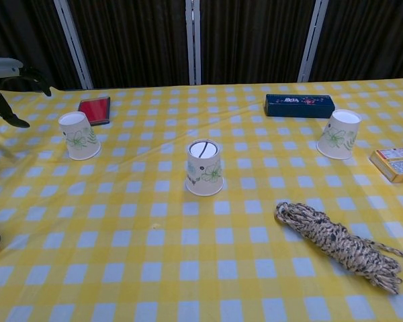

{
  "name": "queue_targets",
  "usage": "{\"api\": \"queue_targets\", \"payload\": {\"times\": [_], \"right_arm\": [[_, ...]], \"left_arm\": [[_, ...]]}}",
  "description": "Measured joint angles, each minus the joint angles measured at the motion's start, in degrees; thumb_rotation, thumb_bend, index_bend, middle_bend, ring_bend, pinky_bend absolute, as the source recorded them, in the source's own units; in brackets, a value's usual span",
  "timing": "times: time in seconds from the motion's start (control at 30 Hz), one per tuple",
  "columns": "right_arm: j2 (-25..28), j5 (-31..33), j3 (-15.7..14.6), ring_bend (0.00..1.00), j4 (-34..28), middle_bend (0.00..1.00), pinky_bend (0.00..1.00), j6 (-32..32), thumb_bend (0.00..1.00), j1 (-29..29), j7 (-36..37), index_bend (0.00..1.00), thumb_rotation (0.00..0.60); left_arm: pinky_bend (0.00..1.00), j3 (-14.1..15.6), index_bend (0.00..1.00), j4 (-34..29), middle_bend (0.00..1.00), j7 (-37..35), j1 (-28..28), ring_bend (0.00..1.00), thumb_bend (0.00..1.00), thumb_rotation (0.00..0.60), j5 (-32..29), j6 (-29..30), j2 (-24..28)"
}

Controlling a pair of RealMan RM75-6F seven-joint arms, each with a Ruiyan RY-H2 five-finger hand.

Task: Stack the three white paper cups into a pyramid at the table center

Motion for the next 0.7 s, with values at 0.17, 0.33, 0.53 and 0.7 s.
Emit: {"api": "queue_targets", "payload": {"times": [0.17, 0.33, 0.53, 0.7], "right_arm": [[-0.11, 0.26, 0.09, 0.0, 0.35, 0.0, 0.0, -0.38, 0.14, 0.19, 0.15, 0.0, 0.6], [-0.21, 0.21, 0.06, 0.0, 0.65, 0.0, 0.0, -0.36, 0.14, 0.22, 0.28, 0.0, 0.6], [-0.27, -0.91, -0.18, 0.0, 1.03, 0.0, 0.0, 0.36, 0.14, 0.2, 0.9, 0.01, 0.6], [-0.34, -1.44, -0.47, 0.0, 1.08, 0.0, 0.0, 0.5, 0.14, 0.2, 1.0, 0.01, 0.6]], "left_arm": [[0.0, 0.59, 0.25, 2.44, 0.0, 0.57, -1.94, 0.0, 0.25, 0.6, -1.28, -1.63, -2.06], [0.0, 1.28, 0.25, 4.69, 0.0, 0.78, -3.73, 0.0, 0.3, 0.6, -2.26, -2.84, -4.07], [0.0, 1.59, 0.25, 5.82, 0.0, -0.88, -4.59, 0.0, 0.3, 0.6, -1.79, -3.27, -5.97], [0.0, 2.13, 0.27, 6.52, 0.0, -2.29, -4.81, 0.0, 0.3, 0.6, -0.26, -2.99, -6.96]]}}
